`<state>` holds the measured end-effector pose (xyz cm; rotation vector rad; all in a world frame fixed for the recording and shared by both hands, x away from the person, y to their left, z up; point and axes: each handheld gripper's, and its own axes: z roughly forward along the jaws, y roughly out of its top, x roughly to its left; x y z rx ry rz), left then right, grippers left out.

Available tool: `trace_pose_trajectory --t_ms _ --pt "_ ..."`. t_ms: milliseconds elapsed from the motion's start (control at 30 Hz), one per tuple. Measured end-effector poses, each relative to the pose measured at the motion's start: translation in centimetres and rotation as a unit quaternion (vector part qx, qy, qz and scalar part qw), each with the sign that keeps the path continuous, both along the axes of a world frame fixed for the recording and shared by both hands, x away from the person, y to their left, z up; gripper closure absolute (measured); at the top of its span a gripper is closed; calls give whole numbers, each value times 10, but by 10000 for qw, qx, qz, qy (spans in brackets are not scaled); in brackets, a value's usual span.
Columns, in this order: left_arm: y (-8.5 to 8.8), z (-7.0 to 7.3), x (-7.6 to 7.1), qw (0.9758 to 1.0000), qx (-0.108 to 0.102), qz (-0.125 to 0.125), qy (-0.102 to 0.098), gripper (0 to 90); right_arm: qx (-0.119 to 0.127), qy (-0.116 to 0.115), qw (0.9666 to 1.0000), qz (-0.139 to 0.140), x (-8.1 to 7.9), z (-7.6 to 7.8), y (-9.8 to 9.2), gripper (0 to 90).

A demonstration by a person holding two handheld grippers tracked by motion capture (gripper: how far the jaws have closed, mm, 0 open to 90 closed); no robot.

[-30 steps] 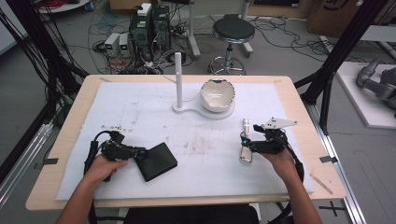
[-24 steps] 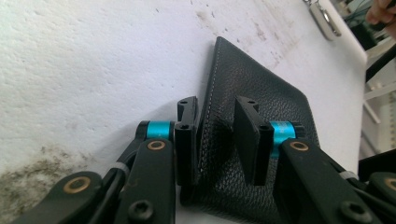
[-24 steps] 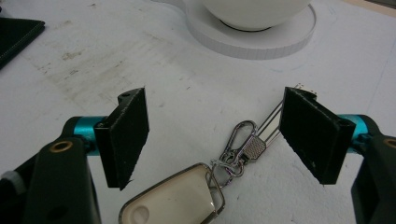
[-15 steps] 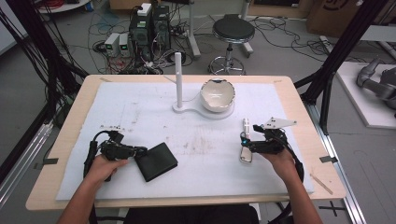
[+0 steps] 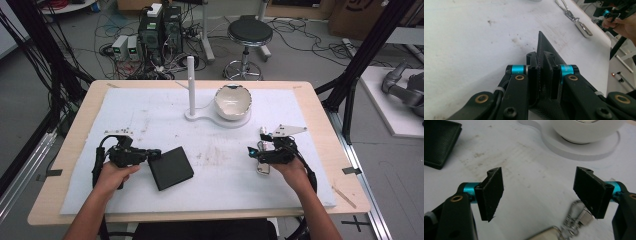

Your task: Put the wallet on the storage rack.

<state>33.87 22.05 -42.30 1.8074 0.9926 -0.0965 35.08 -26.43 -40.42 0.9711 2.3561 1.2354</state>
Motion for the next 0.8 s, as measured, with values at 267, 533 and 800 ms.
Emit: trace_pose_trajectory --t_ms 267,533,800 --pt "-13 7 3 9995 14 -17 -326 832 96 154 9991 395 6 -5 31 246" --pt "-26 15 5 9972 9 -247 -702 832 338 404 9942 937 18 -10 67 245" --pt "-37 20 7 9942 57 -458 -974 832 438 584 9851 1559 27 -18 102 241"
